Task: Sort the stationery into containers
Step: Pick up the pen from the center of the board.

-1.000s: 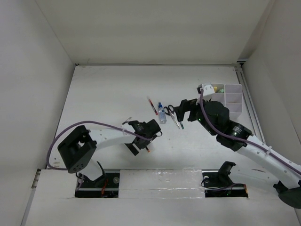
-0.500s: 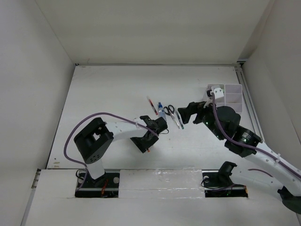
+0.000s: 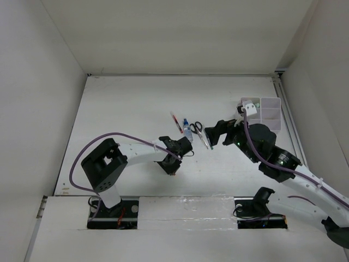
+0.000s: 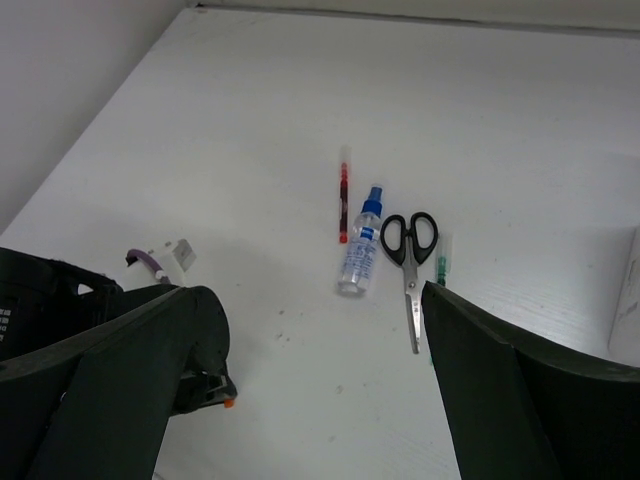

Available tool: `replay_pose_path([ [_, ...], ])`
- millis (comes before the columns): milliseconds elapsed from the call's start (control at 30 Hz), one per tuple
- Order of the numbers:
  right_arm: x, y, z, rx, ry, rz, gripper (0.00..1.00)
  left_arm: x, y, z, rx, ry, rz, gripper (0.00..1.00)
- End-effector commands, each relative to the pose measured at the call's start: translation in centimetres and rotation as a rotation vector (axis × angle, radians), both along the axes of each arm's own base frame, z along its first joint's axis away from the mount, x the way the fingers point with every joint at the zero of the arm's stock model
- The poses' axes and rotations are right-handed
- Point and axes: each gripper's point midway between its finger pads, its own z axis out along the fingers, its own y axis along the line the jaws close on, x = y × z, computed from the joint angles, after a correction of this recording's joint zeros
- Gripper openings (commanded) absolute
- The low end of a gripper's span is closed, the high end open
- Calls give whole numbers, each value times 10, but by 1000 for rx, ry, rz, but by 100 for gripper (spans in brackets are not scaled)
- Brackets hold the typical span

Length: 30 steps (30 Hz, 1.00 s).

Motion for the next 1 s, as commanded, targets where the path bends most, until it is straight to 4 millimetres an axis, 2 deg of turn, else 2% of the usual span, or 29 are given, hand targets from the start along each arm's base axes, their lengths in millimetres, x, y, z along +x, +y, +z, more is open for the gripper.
replay_pose_path([
  [0,3,3,10,63,-10,17,100,-5,43,-36,218,-11,-31,0],
  [100,6,-6,10,90,-9,19,100,19,32,-6,202,-179,-111,0],
  [167,4,-6,13,108,-16,54,100,34,20,25,198,-327,-211,0],
  [200,7,-13,17,118,-25,42,100,40,13,37,186,-385,-250,0],
  [233,7,-14,18,135,-30,49,100,48,12,52,221,-465,-298,0],
  [267,10,-15,16,142,-31,63,100,47,0,74,192,-532,-339,0],
  [433,10,-11,8,179,3,151,100,53,-23,132,178,-756,-487,0],
  [467,10,-6,4,190,20,183,100,53,-28,142,169,-791,-520,0],
  [500,7,-1,15,210,-18,233,100,46,-33,150,150,-825,-565,0],
  [533,-3,12,11,225,4,326,100,47,-44,161,134,-874,-631,0],
  [567,-4,18,10,239,3,360,100,40,-51,171,96,-906,-673,0],
  [633,-9,26,13,263,6,415,100,35,-59,177,60,-940,-742,0],
  [667,-10,27,11,274,9,424,100,36,-69,188,24,-989,-782,0],
  [733,-10,28,18,299,-5,426,100,26,-78,196,-73,-1016,-849,0],
  [767,-12,29,13,296,9,436,100,25,-86,208,-128,-1061,-855,0],
  [833,-15,33,20,331,-3,462,100,18,-91,219,-179,-1096,-913,0],
  [900,-21,39,13,346,21,502,100,17,-92,223,-197,-1115,-926,0],
  [967,-21,44,17,364,17,517,100,15,-95,224,-198,-1122,-959,0],
])
